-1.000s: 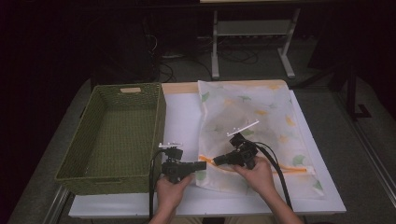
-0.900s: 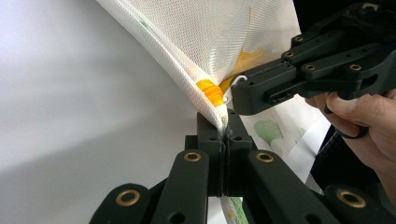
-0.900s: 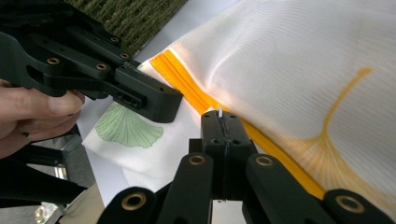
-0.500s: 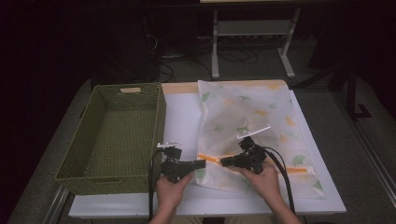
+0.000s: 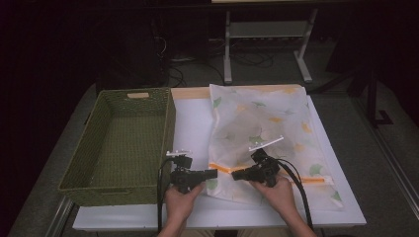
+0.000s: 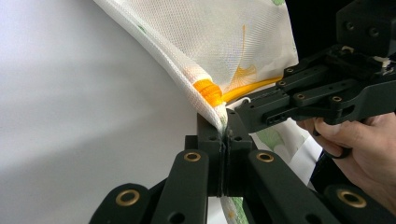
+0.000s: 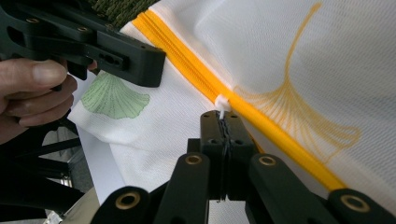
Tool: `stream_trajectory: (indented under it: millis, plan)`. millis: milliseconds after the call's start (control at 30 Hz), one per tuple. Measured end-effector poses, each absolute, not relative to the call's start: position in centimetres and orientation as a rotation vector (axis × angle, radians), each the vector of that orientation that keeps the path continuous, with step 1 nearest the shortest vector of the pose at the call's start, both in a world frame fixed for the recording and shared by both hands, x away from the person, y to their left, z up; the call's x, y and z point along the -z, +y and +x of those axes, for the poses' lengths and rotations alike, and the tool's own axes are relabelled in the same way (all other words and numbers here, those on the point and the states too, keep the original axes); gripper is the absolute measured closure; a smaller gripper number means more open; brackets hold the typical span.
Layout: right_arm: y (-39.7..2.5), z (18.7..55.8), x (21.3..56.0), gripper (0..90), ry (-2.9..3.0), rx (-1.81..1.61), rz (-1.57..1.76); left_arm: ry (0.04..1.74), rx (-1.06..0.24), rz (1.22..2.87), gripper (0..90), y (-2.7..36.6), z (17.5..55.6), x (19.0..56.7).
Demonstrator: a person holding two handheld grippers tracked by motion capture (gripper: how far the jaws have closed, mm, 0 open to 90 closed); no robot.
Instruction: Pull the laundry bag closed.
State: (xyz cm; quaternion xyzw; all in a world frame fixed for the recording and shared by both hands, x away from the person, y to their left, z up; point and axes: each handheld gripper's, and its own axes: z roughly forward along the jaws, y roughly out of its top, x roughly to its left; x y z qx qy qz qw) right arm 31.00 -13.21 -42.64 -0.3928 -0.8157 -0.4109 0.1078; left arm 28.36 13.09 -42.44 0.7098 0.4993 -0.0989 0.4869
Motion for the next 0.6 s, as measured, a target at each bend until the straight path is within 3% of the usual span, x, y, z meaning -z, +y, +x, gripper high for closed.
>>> stream_trajectory:
  millis: [600]
  plan:
    - [-13.80,31.56,43.09,79.8,-2.312,1.277,-1.174,1.211,0.244,1.732,89.1,13.10,28.36,42.49]
